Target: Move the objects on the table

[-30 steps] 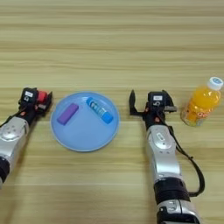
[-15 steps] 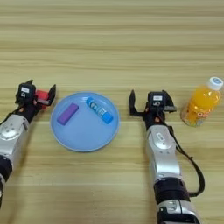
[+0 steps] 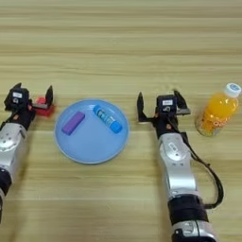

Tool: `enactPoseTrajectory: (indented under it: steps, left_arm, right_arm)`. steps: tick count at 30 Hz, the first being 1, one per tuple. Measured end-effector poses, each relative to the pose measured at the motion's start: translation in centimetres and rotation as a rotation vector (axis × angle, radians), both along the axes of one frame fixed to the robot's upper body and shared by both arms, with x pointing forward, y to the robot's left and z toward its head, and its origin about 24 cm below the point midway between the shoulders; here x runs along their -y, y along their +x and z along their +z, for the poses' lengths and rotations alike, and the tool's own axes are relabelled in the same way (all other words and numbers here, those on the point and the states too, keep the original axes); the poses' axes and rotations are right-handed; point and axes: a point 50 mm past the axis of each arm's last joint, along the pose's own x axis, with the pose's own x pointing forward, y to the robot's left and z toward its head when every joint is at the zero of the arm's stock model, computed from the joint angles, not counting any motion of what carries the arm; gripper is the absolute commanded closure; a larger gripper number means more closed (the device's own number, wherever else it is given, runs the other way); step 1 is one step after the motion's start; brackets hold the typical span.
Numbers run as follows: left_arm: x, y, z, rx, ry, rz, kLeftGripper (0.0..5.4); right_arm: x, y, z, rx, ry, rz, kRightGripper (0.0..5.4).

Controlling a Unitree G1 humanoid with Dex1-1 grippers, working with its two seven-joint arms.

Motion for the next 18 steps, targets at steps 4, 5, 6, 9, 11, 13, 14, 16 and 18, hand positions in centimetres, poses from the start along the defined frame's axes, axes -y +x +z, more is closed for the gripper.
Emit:
enactPoseTrajectory:
  steps: [4,5,6,9,11,13,14,16,18]
  left_arm:
    - [0.1,0.1,0.3,0.022,-0.002,-0.001,0.02]
    - [0.2,0.1,0.4,0.023,-0.002,-0.001,0.02]
    - [0.2,0.1,0.4,0.024,-0.003,0.000,0.02]
    - [0.2,0.1,0.5,0.030,-0.003,0.002,0.02]
    - [0.2,0.1,0.5,0.030,-0.003,0.003,0.02]
    - [0.2,0.1,0.5,0.029,-0.003,0.003,0.02]
    - [0.2,0.1,0.5,0.029,-0.003,0.004,0.02]
    - [0.2,0.1,0.5,0.029,-0.003,0.008,0.02]
    - [0.3,0.0,0.4,0.028,-0.004,0.007,0.02]
  right_arm:
    - [-0.6,-0.8,1.3,0.016,-0.031,0.058,0.00]
    - [-0.8,-1.0,1.7,0.018,-0.038,0.076,0.00]
    - [-1.1,-1.2,2.0,0.017,-0.043,0.096,0.00]
    - [-2.1,-1.5,2.4,0.008,-0.060,0.156,0.00]
    - [-2.7,-1.7,2.3,-0.017,-0.071,0.201,0.00]
    - [-3.4,-1.9,2.1,-0.049,-0.088,0.252,0.00]
    - [-3.7,-1.9,2.1,-0.064,-0.098,0.278,0.00]
    - [-4.3,-2.1,1.9,-0.091,-0.114,0.325,0.00]
    - [-4.9,-2.2,1.5,-0.133,-0.125,0.377,0.00]
